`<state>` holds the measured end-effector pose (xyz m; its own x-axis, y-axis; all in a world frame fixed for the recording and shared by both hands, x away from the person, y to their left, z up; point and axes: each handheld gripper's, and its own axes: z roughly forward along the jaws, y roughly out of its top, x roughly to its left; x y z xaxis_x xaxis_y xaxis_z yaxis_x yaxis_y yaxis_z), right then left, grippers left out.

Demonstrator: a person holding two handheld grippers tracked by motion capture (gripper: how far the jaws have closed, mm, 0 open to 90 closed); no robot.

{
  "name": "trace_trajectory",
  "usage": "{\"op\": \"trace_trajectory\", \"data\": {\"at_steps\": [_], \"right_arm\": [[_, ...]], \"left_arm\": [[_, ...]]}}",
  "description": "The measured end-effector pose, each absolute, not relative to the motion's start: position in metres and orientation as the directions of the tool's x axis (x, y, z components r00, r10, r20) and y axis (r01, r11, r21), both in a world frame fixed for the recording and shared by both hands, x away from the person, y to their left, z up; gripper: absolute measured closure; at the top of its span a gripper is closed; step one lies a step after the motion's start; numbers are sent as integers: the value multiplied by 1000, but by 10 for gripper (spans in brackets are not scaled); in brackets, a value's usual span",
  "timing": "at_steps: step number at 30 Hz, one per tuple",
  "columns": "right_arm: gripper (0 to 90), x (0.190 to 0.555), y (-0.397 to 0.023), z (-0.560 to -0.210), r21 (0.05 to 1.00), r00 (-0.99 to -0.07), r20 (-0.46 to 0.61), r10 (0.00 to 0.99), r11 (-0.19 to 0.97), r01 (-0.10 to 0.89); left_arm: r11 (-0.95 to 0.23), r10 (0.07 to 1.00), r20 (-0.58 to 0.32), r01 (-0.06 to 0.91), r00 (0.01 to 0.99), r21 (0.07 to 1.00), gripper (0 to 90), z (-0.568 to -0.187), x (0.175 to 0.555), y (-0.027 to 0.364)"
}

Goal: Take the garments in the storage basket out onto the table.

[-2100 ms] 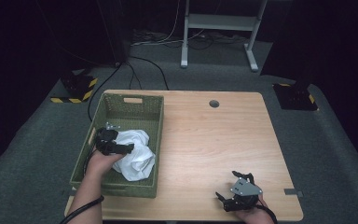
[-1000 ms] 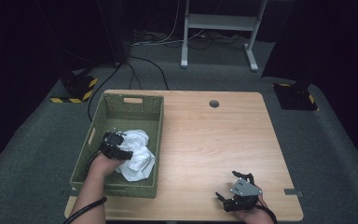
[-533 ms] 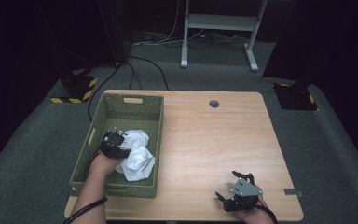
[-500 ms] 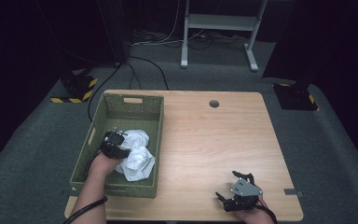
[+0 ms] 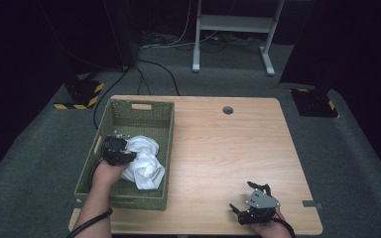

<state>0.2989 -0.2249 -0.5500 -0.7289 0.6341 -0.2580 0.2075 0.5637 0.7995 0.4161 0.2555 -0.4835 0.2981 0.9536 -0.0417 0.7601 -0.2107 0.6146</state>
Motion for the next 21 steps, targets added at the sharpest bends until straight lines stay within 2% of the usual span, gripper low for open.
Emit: {"op": "trace_trajectory", "data": {"at_steps": [8,14,21], "right_arm": [[17,299,-225,-550,800,-729,-259,633,564,205],[17,299,-225,-550,800,-729,-261,633,565,204],[17,298,-225,-550,799,-728,-261,634,565,206]], "left_arm": [[-163,957,-56,687,286,708,635,-473,409,260],[-153,959,-26,592,283,791,638,-463,400,261],[-123,960,-33,524,278,843,640,-457,392,263]]}}
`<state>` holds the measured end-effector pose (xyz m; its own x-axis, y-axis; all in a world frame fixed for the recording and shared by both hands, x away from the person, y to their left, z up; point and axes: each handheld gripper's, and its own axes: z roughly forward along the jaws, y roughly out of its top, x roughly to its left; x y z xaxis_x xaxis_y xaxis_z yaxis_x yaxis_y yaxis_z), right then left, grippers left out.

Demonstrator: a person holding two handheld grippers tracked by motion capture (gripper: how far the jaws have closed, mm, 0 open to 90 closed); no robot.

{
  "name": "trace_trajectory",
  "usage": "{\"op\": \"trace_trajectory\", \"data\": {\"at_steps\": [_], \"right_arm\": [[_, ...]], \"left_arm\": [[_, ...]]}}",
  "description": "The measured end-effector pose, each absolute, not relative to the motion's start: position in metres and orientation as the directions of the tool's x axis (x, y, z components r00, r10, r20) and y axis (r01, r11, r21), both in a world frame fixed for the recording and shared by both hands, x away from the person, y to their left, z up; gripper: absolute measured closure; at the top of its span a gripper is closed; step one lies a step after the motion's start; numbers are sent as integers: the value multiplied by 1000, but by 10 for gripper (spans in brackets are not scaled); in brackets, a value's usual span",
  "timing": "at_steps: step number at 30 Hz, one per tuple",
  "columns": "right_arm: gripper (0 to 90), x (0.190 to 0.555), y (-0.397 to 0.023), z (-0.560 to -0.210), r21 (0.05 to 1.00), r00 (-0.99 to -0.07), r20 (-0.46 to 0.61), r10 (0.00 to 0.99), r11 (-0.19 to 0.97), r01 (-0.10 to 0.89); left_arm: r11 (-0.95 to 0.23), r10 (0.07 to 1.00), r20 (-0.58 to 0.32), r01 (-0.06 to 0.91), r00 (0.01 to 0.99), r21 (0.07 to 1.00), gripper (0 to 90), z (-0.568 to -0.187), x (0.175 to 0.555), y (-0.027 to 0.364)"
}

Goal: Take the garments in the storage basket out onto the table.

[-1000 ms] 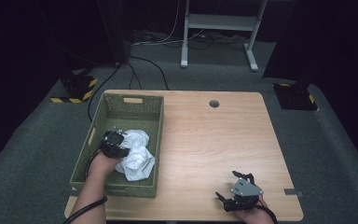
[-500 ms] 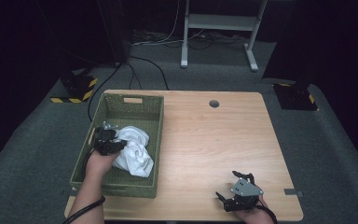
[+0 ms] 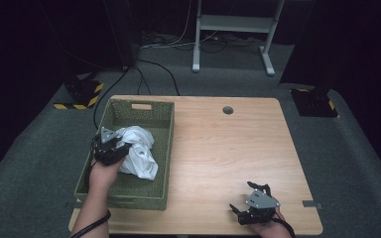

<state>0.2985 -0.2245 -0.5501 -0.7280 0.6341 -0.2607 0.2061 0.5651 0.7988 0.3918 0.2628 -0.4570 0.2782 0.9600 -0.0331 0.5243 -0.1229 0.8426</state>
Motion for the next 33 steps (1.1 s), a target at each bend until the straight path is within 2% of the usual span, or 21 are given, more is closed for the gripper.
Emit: {"op": "trace_trajectory", "data": {"at_steps": [19,25,33], "right_arm": [[17,298,-224,-550,798,-729,-262,633,567,205],[17,298,-224,-550,798,-729,-262,633,566,205],[17,299,-225,-550,799,-729,-260,633,565,206]], "left_arm": [[0,966,-79,306,245,952,662,-441,371,272],[-19,967,-55,286,249,958,735,-440,369,270],[-2,967,-68,275,244,962,756,-438,367,272]]}}
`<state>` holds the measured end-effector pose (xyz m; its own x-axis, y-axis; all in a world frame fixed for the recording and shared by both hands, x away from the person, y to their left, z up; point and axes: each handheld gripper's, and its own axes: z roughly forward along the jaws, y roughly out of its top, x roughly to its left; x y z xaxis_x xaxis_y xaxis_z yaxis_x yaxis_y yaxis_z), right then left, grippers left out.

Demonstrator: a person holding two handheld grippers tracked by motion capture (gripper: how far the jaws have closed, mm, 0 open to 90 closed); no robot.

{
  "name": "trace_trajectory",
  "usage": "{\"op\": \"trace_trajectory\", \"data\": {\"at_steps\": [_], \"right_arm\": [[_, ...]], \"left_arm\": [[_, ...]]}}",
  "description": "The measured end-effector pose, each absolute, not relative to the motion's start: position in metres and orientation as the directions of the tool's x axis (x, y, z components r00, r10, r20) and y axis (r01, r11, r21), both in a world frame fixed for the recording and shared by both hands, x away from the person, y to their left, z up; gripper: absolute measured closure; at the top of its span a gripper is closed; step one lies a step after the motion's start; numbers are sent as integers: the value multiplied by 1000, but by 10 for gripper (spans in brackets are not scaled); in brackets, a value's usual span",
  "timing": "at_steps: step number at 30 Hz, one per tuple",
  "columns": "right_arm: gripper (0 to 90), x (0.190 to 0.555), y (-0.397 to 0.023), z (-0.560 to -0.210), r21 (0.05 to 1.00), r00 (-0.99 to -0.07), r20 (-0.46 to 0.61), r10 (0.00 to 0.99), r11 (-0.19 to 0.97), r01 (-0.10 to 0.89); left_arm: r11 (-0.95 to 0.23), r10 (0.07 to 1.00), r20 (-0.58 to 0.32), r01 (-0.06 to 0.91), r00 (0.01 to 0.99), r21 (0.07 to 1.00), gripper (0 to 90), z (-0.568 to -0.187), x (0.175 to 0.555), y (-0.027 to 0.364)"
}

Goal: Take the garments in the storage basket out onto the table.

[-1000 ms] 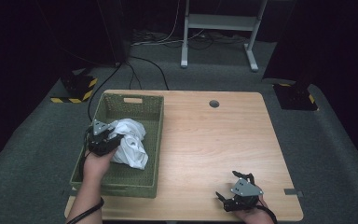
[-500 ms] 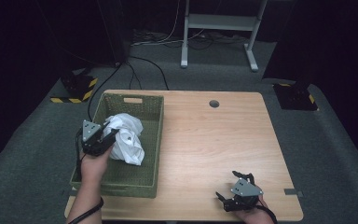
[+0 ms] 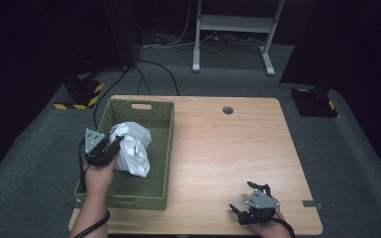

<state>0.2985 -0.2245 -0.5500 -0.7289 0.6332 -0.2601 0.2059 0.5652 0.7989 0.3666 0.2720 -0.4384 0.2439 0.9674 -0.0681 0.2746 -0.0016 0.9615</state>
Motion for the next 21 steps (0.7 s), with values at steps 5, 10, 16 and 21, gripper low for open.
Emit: {"op": "trace_trajectory", "data": {"at_steps": [5,10,16,21], "right_arm": [[17,299,-225,-550,801,-729,-259,634,563,205],[17,299,-225,-550,801,-729,-258,634,562,206],[17,299,-225,-550,801,-730,-258,633,562,205],[17,299,-225,-550,801,-730,-260,632,563,203]], "left_arm": [[-13,969,-54,268,241,963,760,-436,366,271],[-1,969,-62,255,239,967,760,-428,364,271],[-2,968,-54,224,247,975,760,-411,361,268],[-4,966,-51,210,254,978,760,-400,359,265]]}}
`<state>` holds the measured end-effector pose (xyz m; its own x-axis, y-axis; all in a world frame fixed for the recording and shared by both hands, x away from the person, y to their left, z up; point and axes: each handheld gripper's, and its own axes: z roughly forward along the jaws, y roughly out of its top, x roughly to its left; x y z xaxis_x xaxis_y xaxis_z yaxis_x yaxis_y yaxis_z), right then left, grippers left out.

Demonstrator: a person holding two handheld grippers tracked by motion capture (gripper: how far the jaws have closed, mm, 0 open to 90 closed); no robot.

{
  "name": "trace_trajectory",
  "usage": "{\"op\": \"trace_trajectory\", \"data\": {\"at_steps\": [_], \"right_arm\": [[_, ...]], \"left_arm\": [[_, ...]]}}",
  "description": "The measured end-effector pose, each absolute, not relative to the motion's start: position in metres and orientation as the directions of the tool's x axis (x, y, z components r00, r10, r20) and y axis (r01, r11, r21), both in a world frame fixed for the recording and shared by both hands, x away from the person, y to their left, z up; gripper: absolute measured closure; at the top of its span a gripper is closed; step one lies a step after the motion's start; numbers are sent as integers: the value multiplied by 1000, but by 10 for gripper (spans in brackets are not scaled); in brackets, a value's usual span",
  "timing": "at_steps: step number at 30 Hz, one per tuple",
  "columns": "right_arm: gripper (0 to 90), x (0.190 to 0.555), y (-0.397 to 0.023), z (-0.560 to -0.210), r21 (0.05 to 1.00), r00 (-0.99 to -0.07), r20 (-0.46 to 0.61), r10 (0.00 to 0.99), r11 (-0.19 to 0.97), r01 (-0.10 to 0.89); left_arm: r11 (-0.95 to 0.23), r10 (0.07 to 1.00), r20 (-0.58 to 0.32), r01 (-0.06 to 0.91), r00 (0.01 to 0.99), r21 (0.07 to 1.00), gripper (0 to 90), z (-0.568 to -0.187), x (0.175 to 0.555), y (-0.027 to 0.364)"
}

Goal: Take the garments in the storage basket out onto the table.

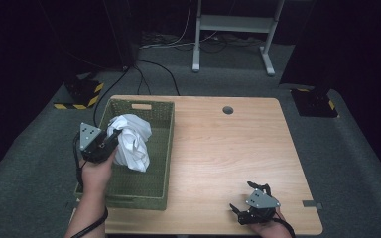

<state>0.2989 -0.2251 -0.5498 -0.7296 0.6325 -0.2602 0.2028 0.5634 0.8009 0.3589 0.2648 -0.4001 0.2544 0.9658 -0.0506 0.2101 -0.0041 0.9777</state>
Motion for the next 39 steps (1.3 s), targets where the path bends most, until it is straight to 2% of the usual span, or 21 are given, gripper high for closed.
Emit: {"op": "trace_trajectory", "data": {"at_steps": [19,39], "right_arm": [[17,299,-226,-550,803,-729,-257,634,560,204],[17,299,-226,-550,804,-729,-253,636,557,207]], "left_arm": [[20,958,-56,131,280,991,759,-361,350,252],[36,953,-61,90,297,995,759,-330,343,242]]}}
